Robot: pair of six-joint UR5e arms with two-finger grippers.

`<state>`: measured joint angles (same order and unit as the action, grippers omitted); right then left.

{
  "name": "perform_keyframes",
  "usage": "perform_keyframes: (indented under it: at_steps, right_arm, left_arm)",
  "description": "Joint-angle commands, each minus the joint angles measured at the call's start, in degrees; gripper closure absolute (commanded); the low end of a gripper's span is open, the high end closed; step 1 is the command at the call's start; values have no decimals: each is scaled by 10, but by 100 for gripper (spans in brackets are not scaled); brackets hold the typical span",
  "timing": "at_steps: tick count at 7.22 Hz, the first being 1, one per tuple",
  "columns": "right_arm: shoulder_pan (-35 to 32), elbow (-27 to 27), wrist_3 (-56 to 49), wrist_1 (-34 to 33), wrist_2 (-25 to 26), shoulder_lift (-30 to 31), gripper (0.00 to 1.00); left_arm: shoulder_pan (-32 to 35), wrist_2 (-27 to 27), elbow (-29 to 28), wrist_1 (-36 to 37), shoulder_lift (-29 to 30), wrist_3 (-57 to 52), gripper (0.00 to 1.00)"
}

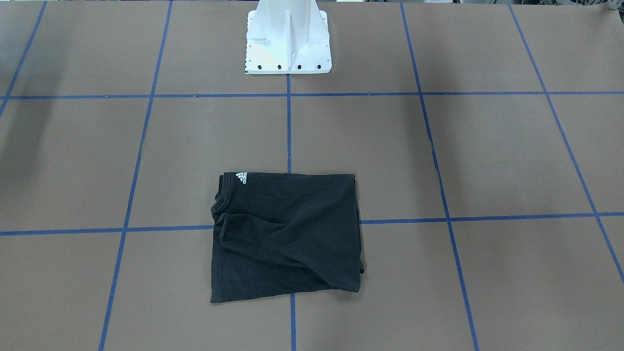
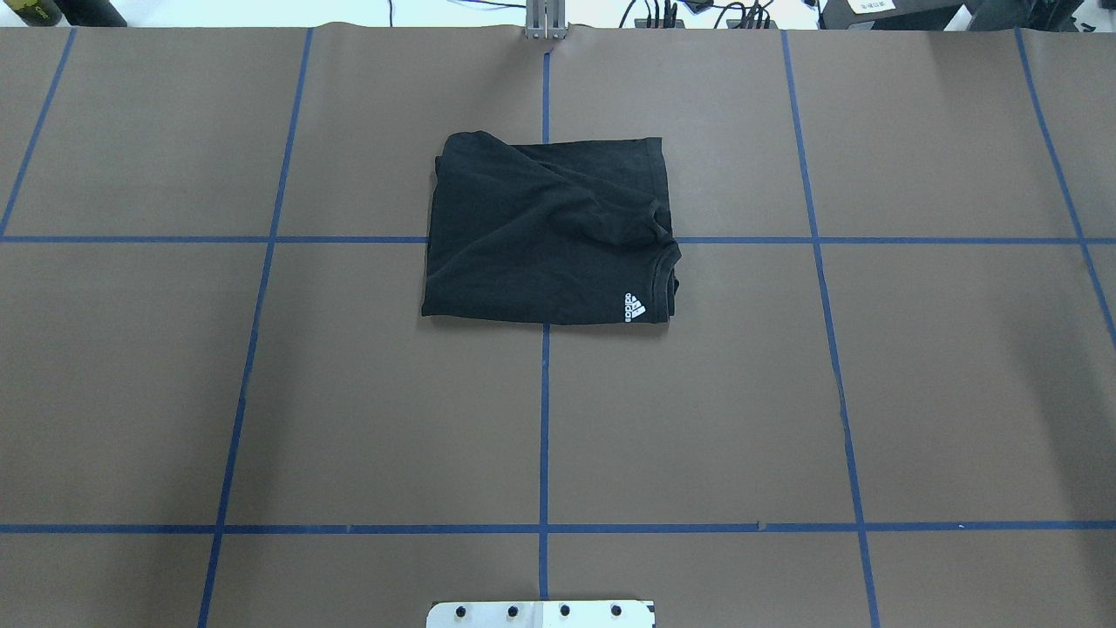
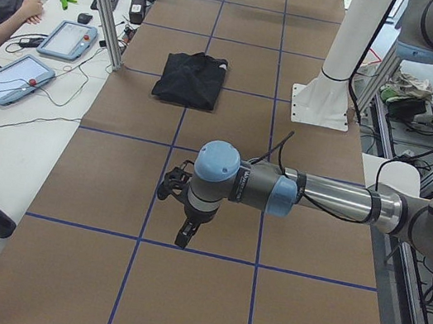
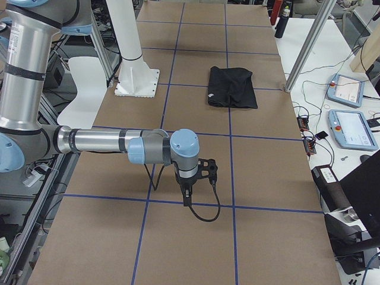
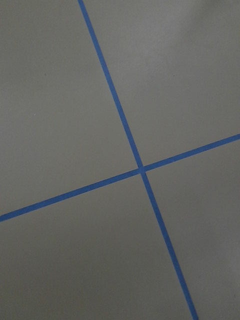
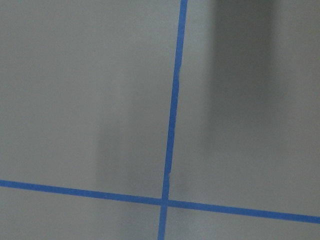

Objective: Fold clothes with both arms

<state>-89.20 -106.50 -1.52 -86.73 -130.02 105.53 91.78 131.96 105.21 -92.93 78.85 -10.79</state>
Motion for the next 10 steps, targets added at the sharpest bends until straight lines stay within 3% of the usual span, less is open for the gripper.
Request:
perform_keyframes:
  at_steps: [1,3,10]
  right_arm:
    - [0,-1,5,11,-6,-1,0]
    - [-1,-8,2,4,-30,0,0]
    - [-1,-14,4,10,-27,8,0]
  left_arm:
    - [-1,-12,-21,44,39,81,0]
    - [-1,-8,-24,48,42,-45,0]
    - [-1,-12,-35,33,38,-54,0]
